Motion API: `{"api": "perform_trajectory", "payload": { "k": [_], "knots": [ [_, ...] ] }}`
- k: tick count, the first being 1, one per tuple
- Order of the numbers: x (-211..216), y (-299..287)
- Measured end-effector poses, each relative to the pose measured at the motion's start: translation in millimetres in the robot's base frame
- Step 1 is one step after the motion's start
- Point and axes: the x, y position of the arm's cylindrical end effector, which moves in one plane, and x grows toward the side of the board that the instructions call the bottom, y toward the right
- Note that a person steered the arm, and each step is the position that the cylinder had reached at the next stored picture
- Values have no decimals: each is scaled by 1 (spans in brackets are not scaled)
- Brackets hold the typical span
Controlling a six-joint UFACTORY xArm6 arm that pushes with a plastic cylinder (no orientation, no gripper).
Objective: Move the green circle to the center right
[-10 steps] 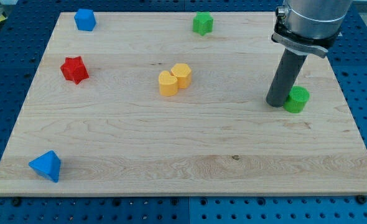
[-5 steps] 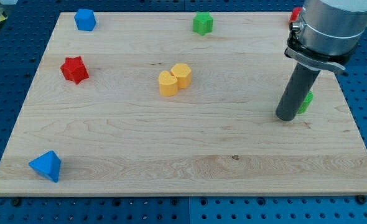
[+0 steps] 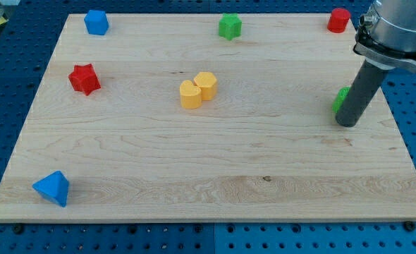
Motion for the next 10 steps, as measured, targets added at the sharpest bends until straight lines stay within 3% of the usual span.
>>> {"api": "perform_trajectory", "payload": {
  "k": [3, 5, 10],
  "knots": [
    [-35, -4],
    [-51, -63],
    [-66, -29]
  ]
}}
